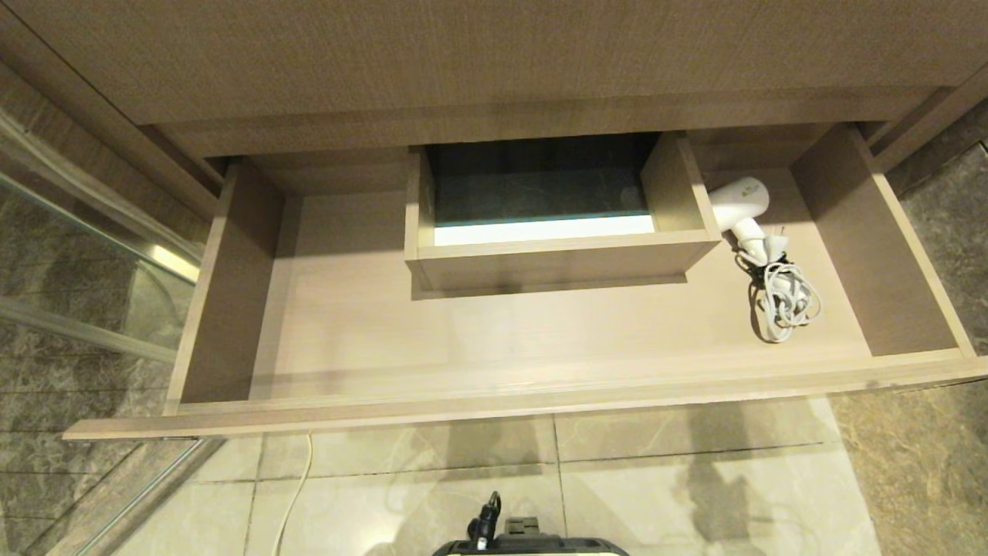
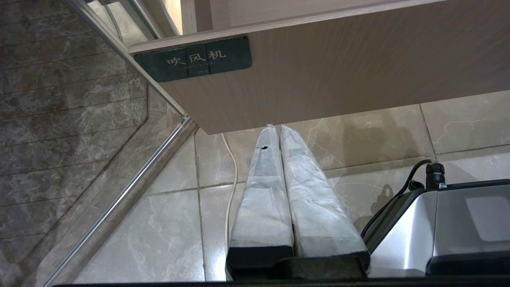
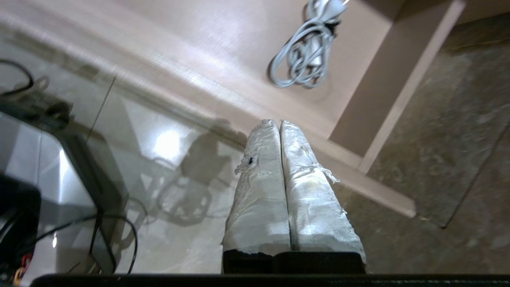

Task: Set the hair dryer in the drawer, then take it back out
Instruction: Pull open the drawer, then take the hairdryer out

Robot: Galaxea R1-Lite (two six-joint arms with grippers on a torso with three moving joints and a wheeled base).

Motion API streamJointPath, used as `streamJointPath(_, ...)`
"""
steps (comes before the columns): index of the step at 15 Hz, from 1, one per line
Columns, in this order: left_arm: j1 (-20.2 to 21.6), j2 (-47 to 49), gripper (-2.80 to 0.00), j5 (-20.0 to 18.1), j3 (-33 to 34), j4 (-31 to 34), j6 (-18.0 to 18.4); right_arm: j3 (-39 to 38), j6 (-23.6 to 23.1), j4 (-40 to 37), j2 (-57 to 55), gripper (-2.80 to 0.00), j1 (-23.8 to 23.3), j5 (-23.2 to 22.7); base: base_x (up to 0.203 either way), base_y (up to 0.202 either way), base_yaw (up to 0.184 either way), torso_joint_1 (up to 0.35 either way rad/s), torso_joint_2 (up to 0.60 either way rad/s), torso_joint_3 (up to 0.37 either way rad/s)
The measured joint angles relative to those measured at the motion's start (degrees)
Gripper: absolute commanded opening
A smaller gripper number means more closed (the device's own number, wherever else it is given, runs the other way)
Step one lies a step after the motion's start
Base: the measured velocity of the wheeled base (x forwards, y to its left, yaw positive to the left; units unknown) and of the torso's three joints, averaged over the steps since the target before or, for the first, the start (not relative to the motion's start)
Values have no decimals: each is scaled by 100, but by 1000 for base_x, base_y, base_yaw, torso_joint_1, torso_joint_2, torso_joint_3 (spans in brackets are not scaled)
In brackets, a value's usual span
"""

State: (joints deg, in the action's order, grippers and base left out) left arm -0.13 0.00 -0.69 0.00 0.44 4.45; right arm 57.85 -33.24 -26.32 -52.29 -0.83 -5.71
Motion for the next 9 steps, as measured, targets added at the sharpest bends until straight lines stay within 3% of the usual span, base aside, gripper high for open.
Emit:
streamJointPath(6, 0, 1, -280, 1, 0, -1, 0, 1076, 330, 161, -1615, -280, -451, -9, 0, 0, 0, 0, 0, 0)
streamJointPath(7, 0, 2, -280, 1, 0, 2, -1, 1268, 422, 248, -1990, 0, -503, -11, 0, 0, 0, 0, 0, 0)
streamJointPath(9, 0, 2, -280, 1, 0, 0, -1, 1702, 625, 492, -2755, 0, -589, -24, 0, 0, 0, 0, 0, 0)
